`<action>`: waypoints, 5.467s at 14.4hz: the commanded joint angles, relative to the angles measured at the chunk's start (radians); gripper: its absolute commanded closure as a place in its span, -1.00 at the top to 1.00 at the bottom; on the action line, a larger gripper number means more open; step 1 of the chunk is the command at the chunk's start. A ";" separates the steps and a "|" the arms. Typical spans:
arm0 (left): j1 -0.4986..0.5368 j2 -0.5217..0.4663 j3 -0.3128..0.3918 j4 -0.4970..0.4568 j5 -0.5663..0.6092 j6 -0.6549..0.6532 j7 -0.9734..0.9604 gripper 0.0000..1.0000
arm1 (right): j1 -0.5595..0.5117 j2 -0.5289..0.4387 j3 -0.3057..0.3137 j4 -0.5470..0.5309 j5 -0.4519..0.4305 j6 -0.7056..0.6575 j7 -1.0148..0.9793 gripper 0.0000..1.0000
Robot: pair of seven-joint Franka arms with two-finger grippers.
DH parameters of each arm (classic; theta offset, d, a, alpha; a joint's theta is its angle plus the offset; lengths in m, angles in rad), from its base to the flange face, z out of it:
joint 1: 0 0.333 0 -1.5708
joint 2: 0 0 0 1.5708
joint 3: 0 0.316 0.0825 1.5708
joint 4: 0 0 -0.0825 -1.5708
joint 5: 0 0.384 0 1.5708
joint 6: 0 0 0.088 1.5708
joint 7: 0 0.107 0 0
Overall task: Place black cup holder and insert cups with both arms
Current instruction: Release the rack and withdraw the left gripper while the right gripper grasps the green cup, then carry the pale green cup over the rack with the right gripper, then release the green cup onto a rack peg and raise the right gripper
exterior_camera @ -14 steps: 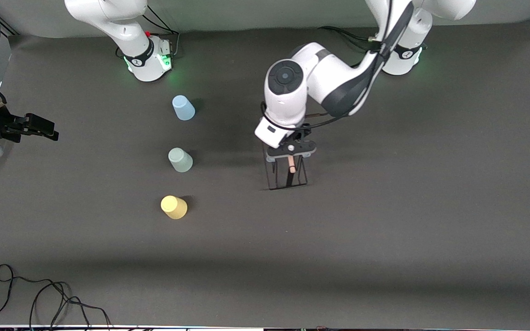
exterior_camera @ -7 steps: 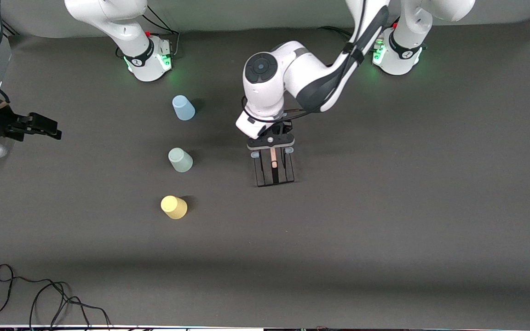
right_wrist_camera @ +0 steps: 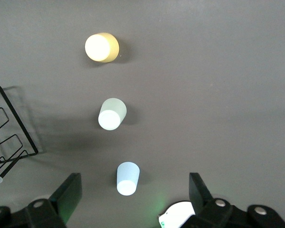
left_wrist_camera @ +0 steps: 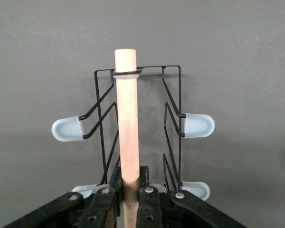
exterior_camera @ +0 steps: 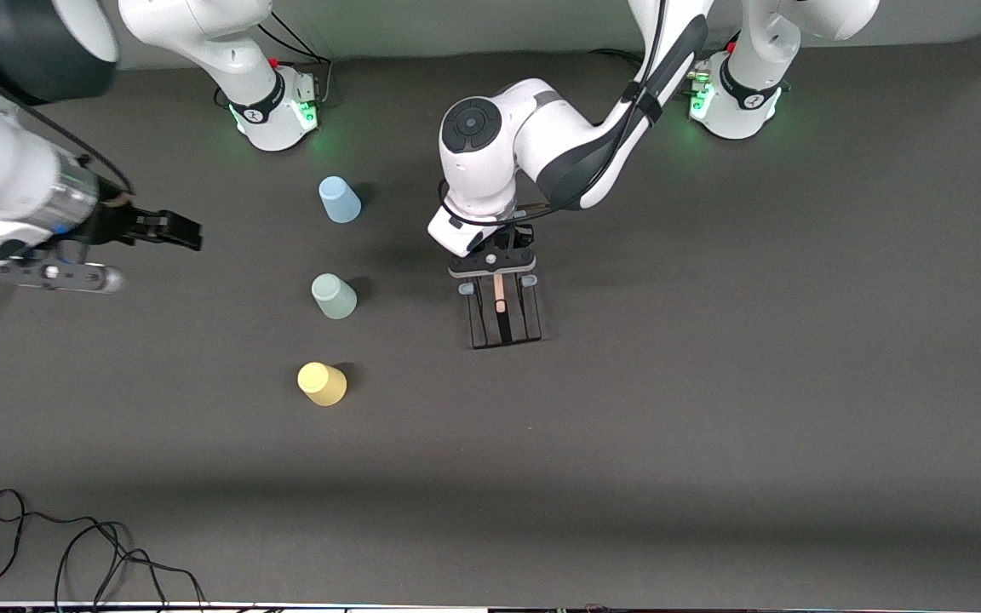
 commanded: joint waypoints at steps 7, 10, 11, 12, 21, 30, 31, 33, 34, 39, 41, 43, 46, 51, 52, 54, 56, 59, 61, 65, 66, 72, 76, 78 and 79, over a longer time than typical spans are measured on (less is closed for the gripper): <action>-0.018 0.005 0.017 0.037 0.083 0.022 0.003 0.98 | 0.043 -0.136 -0.007 -0.399 0.064 0.324 0.103 1.00; 0.015 -0.055 0.026 0.040 0.077 -0.008 0.056 1.00 | 0.125 -0.130 -0.008 -0.518 0.064 0.481 0.200 1.00; 0.049 -0.075 0.021 0.040 0.072 -0.025 0.081 1.00 | 0.147 -0.122 -0.008 -0.551 0.064 0.531 0.212 1.00; 0.072 -0.096 0.021 0.039 0.071 -0.040 0.113 1.00 | 0.152 -0.111 -0.008 -0.584 0.064 0.582 0.214 1.00; 0.458 -0.384 0.024 -0.006 0.059 -0.378 0.700 1.00 | 0.211 0.071 -0.007 -0.775 0.066 1.029 0.254 1.00; 0.831 -0.478 0.027 -0.021 -0.015 -0.446 1.067 1.00 | 0.244 0.200 -0.011 -0.773 0.064 1.179 0.277 0.99; 0.841 -0.475 0.027 -0.021 -0.015 -0.439 1.066 1.00 | 0.242 0.208 -0.013 -0.773 0.064 1.181 0.277 0.99; 0.842 -0.468 0.031 -0.021 -0.015 -0.439 1.038 1.00 | 0.239 0.210 -0.014 -0.773 0.064 1.188 0.279 0.00; 0.842 -0.467 0.031 -0.021 -0.015 -0.444 1.024 1.00 | 0.239 0.208 -0.014 -0.773 0.064 1.187 0.279 -0.40; 0.842 -0.472 0.043 -0.009 -0.018 -0.488 0.969 1.00 | 0.237 0.121 -0.017 -0.738 0.066 1.063 0.282 -0.90; 0.842 -0.468 0.041 0.011 -0.029 -0.498 0.958 1.00 | 0.242 0.066 -0.017 -0.677 0.064 0.910 0.312 -0.90; 0.842 -0.463 0.044 0.019 -0.056 -0.493 0.958 1.00 | 0.253 0.038 -0.007 -0.570 0.064 0.732 0.405 -0.90; 0.841 -0.461 0.044 0.014 -0.050 -0.490 0.957 1.00 | 0.372 0.055 -0.007 -0.442 0.064 0.618 0.600 -0.90; 0.841 -0.440 0.044 0.016 -0.054 -0.461 0.955 1.00 | 0.527 0.084 -0.007 -0.371 0.067 0.622 0.809 -0.90; 0.839 -0.440 0.043 0.017 -0.052 -0.459 0.955 1.00 | 0.564 0.096 -0.007 -0.370 0.067 0.630 0.846 -0.90; 0.835 -0.446 0.041 0.017 -0.052 -0.462 0.954 1.00 | 0.608 0.113 -0.007 -0.365 0.067 0.663 0.903 -0.90; 0.839 -0.446 0.041 0.017 -0.052 -0.458 0.954 1.00 | 0.639 0.124 -0.007 -0.364 0.067 0.700 0.950 -0.90; 0.839 -0.444 0.041 0.017 -0.046 -0.458 0.955 1.00 | 0.679 0.156 -0.007 -0.355 0.067 0.743 1.004 -0.90; 0.839 -0.443 0.041 0.016 -0.047 -0.458 0.955 1.00 | 0.682 0.157 -0.007 -0.348 0.067 0.743 1.007 -0.90; 0.841 -0.441 0.044 0.014 -0.055 -0.458 0.954 1.00 | 0.711 0.211 -0.007 -0.344 0.064 0.801 1.038 -0.88; 0.841 -0.441 0.044 0.014 -0.052 -0.458 0.949 1.00 | 0.716 0.228 -0.008 -0.339 0.064 0.817 1.039 -0.72; 0.833 -0.438 0.041 0.034 -0.044 -0.470 0.951 1.00 | 0.707 0.282 -0.008 -0.307 0.064 0.837 1.038 0.99; 0.831 -0.432 0.041 0.032 -0.046 -0.459 0.949 1.00 | 0.695 0.239 -0.031 -0.255 0.064 0.761 1.012 0.99; 0.828 -0.426 0.041 0.034 -0.043 -0.453 0.949 1.00 | 0.692 0.237 -0.075 -0.174 0.066 0.626 0.949 0.99; 0.827 -0.428 0.040 0.034 -0.041 -0.447 0.949 1.00 | 0.692 0.236 -0.108 -0.137 0.067 0.562 0.903 0.99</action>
